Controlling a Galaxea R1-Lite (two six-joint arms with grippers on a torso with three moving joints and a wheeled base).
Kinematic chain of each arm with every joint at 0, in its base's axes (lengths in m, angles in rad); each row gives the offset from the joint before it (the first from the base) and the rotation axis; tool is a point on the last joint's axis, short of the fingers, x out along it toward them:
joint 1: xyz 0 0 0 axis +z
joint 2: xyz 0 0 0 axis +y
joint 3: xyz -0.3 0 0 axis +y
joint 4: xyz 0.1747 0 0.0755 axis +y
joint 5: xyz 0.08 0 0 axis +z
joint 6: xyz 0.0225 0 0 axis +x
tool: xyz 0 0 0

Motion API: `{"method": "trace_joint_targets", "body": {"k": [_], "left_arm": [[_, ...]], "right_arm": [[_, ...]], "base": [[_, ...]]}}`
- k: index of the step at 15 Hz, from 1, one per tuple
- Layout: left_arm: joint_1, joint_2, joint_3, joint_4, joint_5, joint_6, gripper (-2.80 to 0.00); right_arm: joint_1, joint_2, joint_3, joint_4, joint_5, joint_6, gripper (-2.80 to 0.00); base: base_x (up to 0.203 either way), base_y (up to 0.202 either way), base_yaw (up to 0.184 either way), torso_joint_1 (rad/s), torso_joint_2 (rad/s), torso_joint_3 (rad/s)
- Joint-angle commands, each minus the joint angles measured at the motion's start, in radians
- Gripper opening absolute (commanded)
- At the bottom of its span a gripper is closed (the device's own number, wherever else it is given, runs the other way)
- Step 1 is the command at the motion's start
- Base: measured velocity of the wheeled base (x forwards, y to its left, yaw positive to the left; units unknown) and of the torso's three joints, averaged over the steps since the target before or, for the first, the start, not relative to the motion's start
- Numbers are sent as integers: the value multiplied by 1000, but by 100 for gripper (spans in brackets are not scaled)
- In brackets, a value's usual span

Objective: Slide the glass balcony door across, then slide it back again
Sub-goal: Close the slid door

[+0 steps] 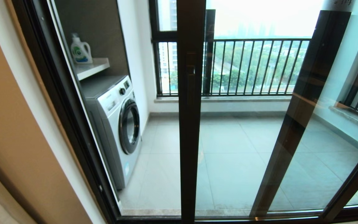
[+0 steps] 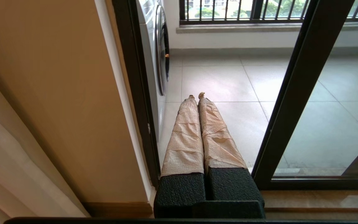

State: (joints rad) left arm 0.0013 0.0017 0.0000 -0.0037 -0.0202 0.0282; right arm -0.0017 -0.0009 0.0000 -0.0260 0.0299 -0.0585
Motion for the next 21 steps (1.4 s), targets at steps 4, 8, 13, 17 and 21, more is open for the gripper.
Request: {"method": "trace_joint_targets", "body": {"k": [4,8,13,17,21], "left_arm": [[2,143,-162,-5,-92,55,-280],[4,598,-411,-134,-190,-9,-280],[-177,1121,-695,-351,-264,-30,-280],[-430,1431,-938,-438,-184,-33,-280],[-601,1653,-1054,-493,-3,-43,-280]], "right_arm": [[0,1,12,0,1,-1,-280],[0,1,12,0,1,-1,-280],[0,1,12,0,1,-1,-280],[0,1,12,0,1,-1,-280],[0,1,12,0,1,0,-280]], "base": [[0,0,0,0,0,0],[0,0,0,0,0,0],[0,0,0,0,0,0],[0,0,0,0,0,0],[0,0,0,0,0,0]]}}
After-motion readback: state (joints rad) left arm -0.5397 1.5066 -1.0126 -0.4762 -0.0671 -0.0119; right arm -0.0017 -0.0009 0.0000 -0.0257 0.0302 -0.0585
